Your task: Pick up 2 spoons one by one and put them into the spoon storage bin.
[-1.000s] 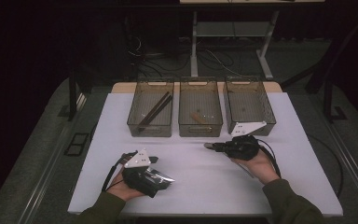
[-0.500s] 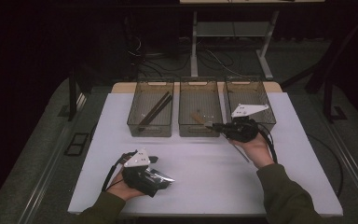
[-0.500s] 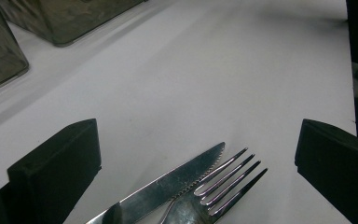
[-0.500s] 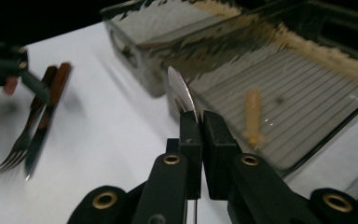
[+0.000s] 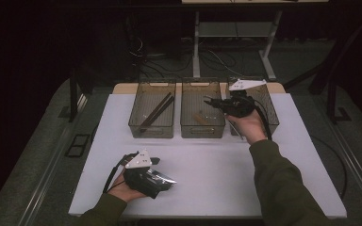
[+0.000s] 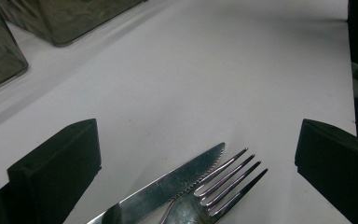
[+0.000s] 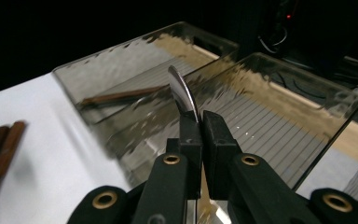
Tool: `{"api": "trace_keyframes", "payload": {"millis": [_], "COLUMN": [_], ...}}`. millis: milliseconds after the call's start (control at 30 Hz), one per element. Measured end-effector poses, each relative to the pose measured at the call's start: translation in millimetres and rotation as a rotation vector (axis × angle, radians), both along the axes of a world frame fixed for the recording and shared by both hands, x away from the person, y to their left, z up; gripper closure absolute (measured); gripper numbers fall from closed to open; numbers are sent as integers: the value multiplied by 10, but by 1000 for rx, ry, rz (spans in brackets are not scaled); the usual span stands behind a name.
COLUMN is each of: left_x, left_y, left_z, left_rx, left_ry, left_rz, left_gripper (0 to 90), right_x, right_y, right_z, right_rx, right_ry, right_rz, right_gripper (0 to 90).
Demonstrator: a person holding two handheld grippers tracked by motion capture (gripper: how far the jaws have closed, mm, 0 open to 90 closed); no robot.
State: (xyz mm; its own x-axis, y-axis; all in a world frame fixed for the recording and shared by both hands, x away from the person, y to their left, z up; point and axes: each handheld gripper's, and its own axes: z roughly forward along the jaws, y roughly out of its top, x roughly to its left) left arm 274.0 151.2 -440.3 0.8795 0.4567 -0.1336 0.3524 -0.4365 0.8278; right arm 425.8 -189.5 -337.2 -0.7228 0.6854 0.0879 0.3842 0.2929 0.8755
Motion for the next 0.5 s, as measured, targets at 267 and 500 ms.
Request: {"api": "trace_keyframes", "payload": {"millis": [267,500], "left_x": [-7,-6], "left_y": [-11,-4], "left_z": [6,10], "left_rx": [-4,-5], "left_ry": [-7,-9], "left_rz": [-9,-14], "left_gripper": [0,0], "right_x": [338,615], "right_y": [216,421], "right_z": [55,10], "right_rx": [-6,-10], "right_ry": [1,28], "right_rz": [-42,-77], "right_gripper": [873,873]}}
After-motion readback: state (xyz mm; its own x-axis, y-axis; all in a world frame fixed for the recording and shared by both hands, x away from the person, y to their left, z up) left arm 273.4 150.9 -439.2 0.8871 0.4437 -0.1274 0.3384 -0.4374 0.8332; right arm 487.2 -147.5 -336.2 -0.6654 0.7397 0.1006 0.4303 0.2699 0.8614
